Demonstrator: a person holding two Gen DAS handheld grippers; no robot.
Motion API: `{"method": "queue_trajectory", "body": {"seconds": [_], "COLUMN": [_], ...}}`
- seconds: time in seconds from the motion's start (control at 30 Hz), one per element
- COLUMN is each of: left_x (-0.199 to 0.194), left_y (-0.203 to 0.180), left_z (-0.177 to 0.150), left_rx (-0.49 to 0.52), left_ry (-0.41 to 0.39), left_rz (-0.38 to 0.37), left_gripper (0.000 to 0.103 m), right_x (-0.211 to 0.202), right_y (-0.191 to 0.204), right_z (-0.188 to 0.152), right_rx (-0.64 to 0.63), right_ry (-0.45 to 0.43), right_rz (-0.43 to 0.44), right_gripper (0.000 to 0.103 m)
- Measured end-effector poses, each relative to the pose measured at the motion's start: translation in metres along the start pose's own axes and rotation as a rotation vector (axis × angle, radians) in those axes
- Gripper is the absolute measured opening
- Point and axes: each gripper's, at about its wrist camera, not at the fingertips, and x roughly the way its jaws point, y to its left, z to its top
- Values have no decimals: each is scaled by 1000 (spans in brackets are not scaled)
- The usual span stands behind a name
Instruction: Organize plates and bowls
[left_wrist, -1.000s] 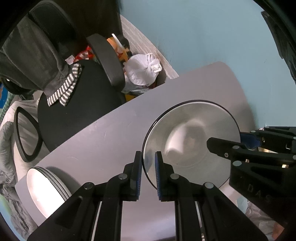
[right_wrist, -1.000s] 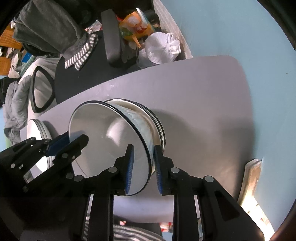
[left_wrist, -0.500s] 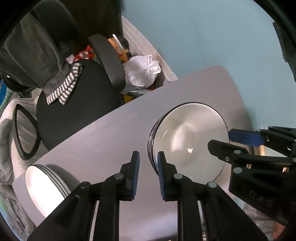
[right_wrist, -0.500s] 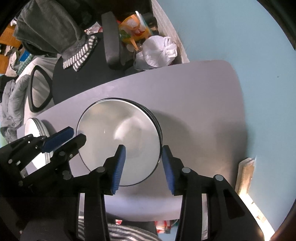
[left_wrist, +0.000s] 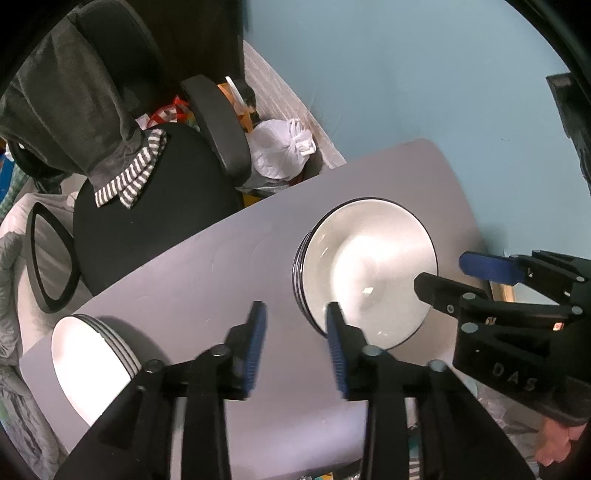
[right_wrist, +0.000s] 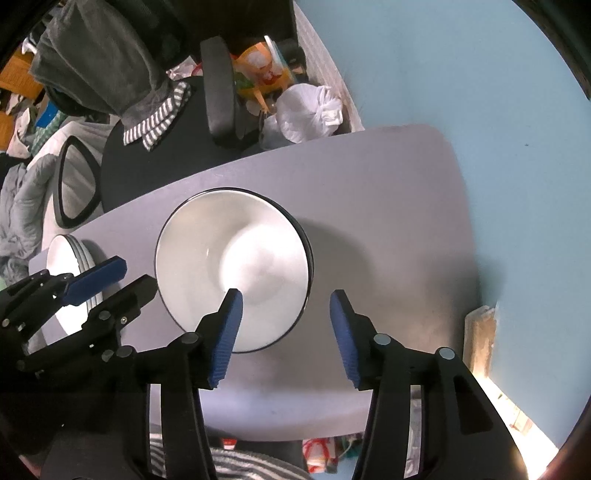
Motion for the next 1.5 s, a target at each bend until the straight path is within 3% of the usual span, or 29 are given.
{"method": "queue_trajectory", "body": {"seconds": [0.1, 0.2, 0.33, 0.6, 0.87, 1.13, 1.37, 1.5], "left_x": [-7, -14, -29, -54, -57, -36, -6, 10], "left_y": [3, 4, 7, 16, 19, 22, 22, 19], "left_z": [-7, -11, -20, -32, -38, -28, -14, -7], "left_rx": [-7, -15, -20, -29, -34, -76, -119, -116], "left_ry": [-19, -30, -72, -126, -136, -84, -29, -4], "left_rz": [-7, -19, -25, -47, -56, -95, -85, -70], "left_gripper": [43, 44, 56, 62, 68, 72, 72, 72], "right_x": [-7, -14, -23, -39, -48, -33, -8, 5], "right_y": [1, 3, 7, 8, 4, -19, -39, -38], "right_z": [-4, -9, -15, -29, -41, -40, -21, -12], "right_rx": [0, 3, 5, 13, -13, 6, 75, 64], "right_ry": [-25, -45, -67, -99, -121, -116, -85, -69], "right_rz": [-8, -10, -3, 27, -11, 26, 121, 113], "right_gripper": [59, 59, 59, 62, 62, 62, 62, 62]}}
